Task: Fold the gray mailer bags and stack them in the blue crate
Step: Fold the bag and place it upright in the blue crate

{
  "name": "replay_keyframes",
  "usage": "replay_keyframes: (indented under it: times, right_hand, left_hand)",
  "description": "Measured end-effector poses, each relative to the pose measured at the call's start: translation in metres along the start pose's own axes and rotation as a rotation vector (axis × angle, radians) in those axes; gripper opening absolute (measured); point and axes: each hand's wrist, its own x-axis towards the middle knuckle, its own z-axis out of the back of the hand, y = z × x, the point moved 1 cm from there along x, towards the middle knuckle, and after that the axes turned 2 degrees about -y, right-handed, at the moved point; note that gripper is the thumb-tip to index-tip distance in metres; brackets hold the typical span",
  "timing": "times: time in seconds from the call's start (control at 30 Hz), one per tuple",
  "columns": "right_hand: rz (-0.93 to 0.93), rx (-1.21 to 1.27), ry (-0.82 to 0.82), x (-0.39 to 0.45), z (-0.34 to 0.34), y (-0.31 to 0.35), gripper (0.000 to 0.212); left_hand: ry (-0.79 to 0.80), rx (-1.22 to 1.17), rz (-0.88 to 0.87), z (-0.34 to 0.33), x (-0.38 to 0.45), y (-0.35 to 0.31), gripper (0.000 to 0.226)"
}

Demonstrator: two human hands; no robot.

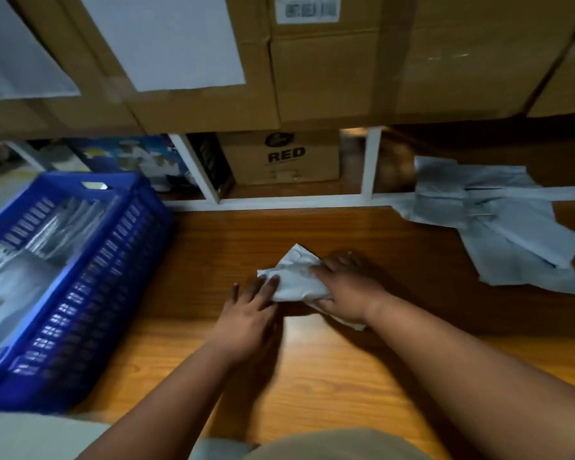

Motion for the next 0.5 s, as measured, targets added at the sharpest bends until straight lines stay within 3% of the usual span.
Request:
replay_keyframes:
  times: [0.17,0.27,0.4,0.5]
  right_hand:
    - [0.122,-0.083,-0.013,0.011,-0.021,0.06,0.071]
    - [0.149,-0.123,-0.003,0.02,-0.025,0.085,0.071]
    - [0.153,-0.141,0.005,0.026,-0.021,0.107,0.071]
    - [0.14,-0.175,0.024,0.02,-0.025,0.117,0.074]
  left_hand:
    - [-0.14,-0.064,0.009,-0.016,-0.046,0.033,0.045]
    - [-0.192,-0.127,0.071,-0.017,-0.053,0.051,0.056]
    - [-0.165,-0.126,0.089,-0.01,-0.046,0.07,0.082]
    - [-0.089,-0.129,0.039,-0.01,-0.04,0.078,0.075]
